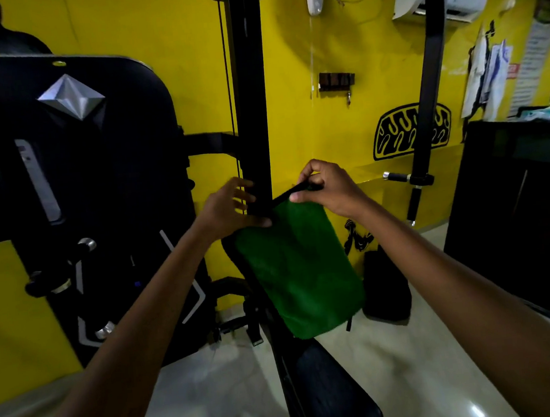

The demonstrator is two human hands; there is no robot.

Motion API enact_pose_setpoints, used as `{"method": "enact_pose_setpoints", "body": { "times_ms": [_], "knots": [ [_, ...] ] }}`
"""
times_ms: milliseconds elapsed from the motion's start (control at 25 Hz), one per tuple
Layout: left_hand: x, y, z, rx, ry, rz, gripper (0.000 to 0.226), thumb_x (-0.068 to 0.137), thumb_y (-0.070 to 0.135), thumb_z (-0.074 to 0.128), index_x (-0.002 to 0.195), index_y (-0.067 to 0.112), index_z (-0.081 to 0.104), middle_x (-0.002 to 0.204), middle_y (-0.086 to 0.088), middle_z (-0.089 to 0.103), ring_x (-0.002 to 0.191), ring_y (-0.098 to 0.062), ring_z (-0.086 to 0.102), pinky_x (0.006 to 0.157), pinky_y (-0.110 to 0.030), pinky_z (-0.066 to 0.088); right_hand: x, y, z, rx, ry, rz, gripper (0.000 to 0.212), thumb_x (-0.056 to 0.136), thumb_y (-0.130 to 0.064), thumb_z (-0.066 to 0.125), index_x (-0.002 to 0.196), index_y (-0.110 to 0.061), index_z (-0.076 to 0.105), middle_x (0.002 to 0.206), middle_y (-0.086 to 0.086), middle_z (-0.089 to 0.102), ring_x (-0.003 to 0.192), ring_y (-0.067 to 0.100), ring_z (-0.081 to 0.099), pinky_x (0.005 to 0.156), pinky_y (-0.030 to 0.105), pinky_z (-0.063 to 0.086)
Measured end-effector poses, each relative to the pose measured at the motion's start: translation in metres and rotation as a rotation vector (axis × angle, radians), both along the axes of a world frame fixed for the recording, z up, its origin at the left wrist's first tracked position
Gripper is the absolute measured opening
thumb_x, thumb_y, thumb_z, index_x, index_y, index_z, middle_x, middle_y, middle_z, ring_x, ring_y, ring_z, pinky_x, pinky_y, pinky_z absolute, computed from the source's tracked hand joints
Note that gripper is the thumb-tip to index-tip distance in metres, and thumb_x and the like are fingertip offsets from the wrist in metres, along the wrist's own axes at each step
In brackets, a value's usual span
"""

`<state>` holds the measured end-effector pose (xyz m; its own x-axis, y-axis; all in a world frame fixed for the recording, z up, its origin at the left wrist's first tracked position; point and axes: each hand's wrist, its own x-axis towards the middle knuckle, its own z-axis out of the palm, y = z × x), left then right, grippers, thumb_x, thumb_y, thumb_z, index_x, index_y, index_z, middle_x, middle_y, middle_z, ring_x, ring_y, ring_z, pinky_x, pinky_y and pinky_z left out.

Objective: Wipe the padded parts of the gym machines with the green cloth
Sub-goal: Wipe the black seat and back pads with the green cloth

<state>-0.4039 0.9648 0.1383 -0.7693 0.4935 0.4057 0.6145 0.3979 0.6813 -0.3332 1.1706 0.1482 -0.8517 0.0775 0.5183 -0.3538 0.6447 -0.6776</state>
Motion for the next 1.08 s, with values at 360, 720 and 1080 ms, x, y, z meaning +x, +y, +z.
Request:
{"method": "enact_pose_setpoints", "body": {
  "times_ms": [360,720,1080],
  "knots": [
    [0.010,0.048,-0.004,0.082,0.147,-0.009,0.023,0.083,0.020,0.073,0.084,-0.002,0.067,0.073,-0.009,0.056,0.066,-0.013,0.048,0.056,-0.027,0.035,0.027,0.012,-0.024,-0.066,-0.323,0.072,0.051,0.075,-0.013,0.078,0.114,-0.015,0.045,0.107,-0.003,0.058,0.097,0.016,0.056,0.072,0.025,0.050],
    [-0.007,0.003,0.024,0.399,-0.059,0.139,0.027,0.085,0.022,0.071,0.103,0.001,0.068,0.101,-0.018,0.069,0.093,-0.033,0.066,0.085,-0.045,0.055,0.051,0.019,-0.108,-0.290,-0.626,-0.099,0.043,0.093,-0.016,0.059,0.132,-0.005,0.045,0.124,0.004,0.052,0.117,0.026,0.052,0.092,0.042,0.051],
    [0.003,0.035,-0.014,0.276,-0.100,0.207,0.029,0.089,0.021,0.067,0.107,-0.001,0.060,0.105,-0.019,0.065,0.093,-0.030,0.063,0.066,-0.034,0.048,0.012,-0.016,-0.005,-0.346,-0.320,-0.206,0.027,0.085,-0.013,0.069,0.073,-0.010,0.045,0.082,0.012,0.056,0.056,0.025,0.062,0.055,0.033,0.057]
  ]
}}
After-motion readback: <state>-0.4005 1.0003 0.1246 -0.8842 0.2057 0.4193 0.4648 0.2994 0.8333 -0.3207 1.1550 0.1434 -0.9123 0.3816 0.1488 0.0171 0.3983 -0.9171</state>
